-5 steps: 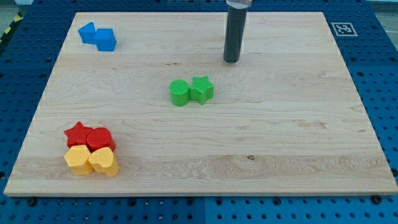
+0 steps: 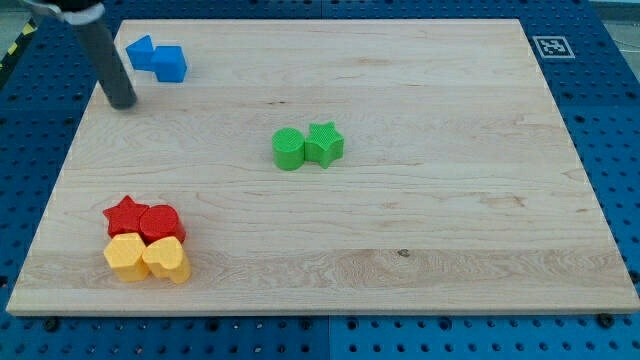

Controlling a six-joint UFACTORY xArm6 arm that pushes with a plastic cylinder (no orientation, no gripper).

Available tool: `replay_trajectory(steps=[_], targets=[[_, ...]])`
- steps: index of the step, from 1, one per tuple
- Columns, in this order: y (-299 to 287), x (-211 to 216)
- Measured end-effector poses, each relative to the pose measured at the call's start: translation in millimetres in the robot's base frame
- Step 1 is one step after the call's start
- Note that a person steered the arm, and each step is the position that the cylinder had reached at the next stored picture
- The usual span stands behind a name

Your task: Move the blue blocks above the green star

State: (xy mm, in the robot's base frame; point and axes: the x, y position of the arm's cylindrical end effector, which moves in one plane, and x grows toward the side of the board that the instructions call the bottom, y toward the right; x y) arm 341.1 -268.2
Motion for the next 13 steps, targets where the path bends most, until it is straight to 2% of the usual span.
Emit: replay_trajectory(steps=[1,2,3,5,7,9,10,11,12,13], targets=[[-12,-52],[-10,-85],[17,-98],[100,-18],[114,-11],[88,-6],[119,15],[175,26],[206,26],[179,26]])
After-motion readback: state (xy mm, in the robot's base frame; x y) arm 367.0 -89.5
